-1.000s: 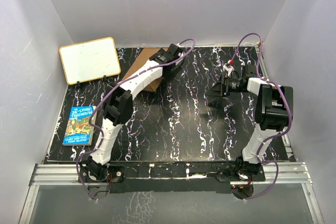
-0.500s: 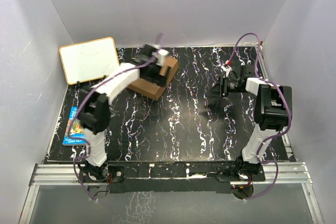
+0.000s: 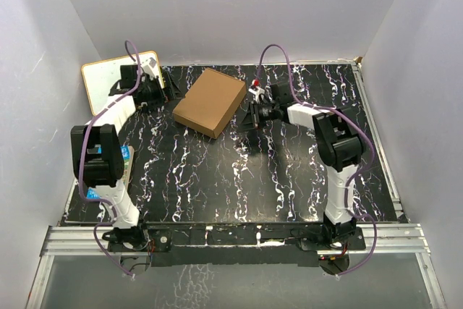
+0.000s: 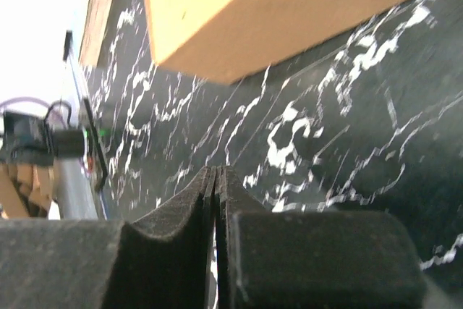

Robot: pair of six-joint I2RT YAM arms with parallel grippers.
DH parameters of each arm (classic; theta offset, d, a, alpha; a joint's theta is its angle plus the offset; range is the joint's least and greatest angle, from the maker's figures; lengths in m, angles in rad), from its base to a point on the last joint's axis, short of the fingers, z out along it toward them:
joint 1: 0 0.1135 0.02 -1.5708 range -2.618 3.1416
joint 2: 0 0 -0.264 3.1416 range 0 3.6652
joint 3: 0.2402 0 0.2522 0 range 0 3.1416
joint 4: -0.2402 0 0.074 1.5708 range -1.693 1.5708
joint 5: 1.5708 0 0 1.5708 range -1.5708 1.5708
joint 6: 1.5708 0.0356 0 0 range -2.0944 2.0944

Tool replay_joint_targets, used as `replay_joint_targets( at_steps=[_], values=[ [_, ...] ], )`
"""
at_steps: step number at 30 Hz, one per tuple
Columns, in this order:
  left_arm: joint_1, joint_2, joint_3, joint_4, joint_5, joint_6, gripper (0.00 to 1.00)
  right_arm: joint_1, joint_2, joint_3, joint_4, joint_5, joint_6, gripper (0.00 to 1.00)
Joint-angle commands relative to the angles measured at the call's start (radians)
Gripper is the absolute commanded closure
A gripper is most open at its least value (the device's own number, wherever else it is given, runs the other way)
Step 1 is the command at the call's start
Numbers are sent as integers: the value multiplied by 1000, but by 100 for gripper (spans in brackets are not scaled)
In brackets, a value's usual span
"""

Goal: Fold the paper box

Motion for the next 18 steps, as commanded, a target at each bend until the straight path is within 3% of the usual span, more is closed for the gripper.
replay_joint_targets(
  at_steps=[1, 5, 10, 18],
  values=[
    [-13, 53, 37, -12, 69, 23, 6, 46, 71, 104, 157, 144, 227, 92],
    [-14, 106, 26, -18, 108, 32, 13, 90, 123, 144, 179, 199, 258, 92],
    [-30, 164, 12, -18, 203, 22, 30, 120, 210, 265, 170, 246, 266, 92],
    [-101, 162, -9, -63, 203, 49, 32, 144, 265, 391, 167, 264, 250, 92]
  ],
)
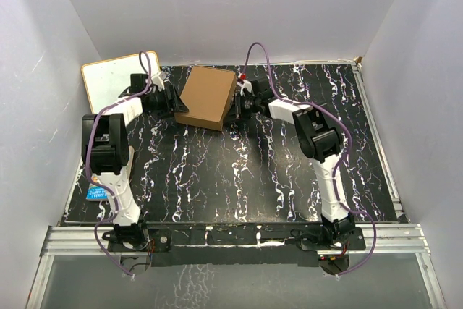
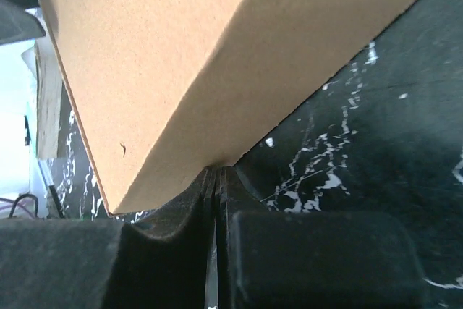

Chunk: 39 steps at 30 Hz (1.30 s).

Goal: Fold the paper box

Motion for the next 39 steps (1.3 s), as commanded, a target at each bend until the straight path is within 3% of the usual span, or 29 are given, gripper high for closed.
replay_joint_targets(
  at_steps=[1, 6, 9, 13, 18, 20, 22, 25, 32, 39],
  values=[
    [-73, -32, -11, -68, 88, -14, 32, 29, -9, 69, 81, 15, -2, 92],
    [-27, -106, 37, -117, -107, -46, 23, -11, -80, 61, -76, 68, -200, 91],
    [-9, -193, 43, -111, -217, -46, 15, -57, -164, 38, -178, 79, -411, 90],
    [5, -333, 13, -45, -238, -50, 11, -122, -300, 1, -315, 71, -627, 84],
    [22, -514, -78, 108, -180, -131, 3, -211, -543, -29, -385, 92, -788, 52],
    [33, -580, -130, 186, -161, -213, 3, -266, -650, -44, -385, 62, -836, 33],
    [40, -621, -156, 249, -118, -275, 3, -333, -734, -46, -383, 16, -837, 14],
    [41, -679, -146, 290, -42, -364, 3, -450, -830, -27, -379, -78, -745, 0],
    [41, -744, 5, 141, 13, -413, 3, -545, -976, 89, -425, -49, -531, 0],
    [42, -813, 145, -5, 9, -347, 3, -568, -1031, 191, -479, -93, -464, 0]
  ],
)
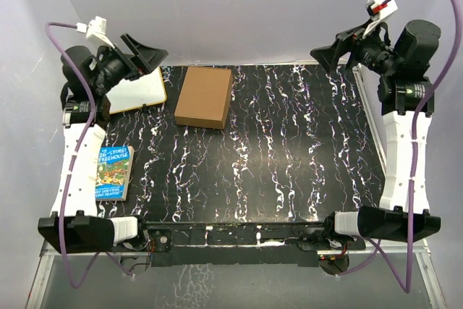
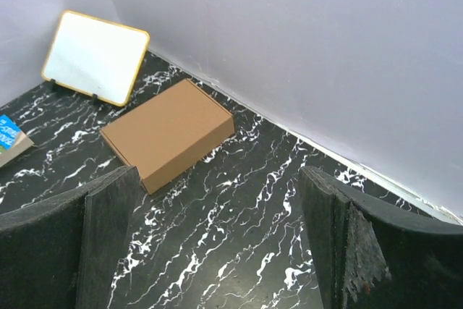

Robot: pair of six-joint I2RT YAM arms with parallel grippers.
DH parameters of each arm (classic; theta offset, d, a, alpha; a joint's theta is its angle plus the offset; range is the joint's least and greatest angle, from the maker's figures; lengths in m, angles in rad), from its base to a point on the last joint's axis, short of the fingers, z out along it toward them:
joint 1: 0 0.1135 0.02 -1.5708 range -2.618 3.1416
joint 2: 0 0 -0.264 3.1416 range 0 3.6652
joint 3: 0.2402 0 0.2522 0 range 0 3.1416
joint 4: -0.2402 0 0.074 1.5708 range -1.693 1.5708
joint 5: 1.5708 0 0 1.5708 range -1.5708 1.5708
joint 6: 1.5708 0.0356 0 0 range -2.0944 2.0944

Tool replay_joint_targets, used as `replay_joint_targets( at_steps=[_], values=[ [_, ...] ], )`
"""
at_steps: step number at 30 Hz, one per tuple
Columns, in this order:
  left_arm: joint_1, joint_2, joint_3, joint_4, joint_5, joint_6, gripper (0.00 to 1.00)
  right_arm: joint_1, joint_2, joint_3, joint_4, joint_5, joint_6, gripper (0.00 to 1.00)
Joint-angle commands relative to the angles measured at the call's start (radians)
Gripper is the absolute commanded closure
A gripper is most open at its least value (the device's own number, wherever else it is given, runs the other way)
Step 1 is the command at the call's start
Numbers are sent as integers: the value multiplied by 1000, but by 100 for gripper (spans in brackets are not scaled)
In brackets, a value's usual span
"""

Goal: Fold the paper box

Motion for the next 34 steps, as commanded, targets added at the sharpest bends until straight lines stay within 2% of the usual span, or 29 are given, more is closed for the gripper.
replay_joint_targets(
  at_steps=[1, 11, 16, 34],
  values=[
    [4, -97, 120, -109, 28, 48, 3, -24, -55, 76, -16, -41, 88, 0],
    [4, -155, 121, -192, 33, 105, 3, -35, -94, 88, -11, 78, 252, 0],
    [4, -148, 109, -191, 46, 107, 3, -45, -105, 75, -12, 106, 255, 0],
    [3, -133, 84, -228, 56, 167, 3, -90, -111, 25, -6, 30, 219, 0]
  ],
)
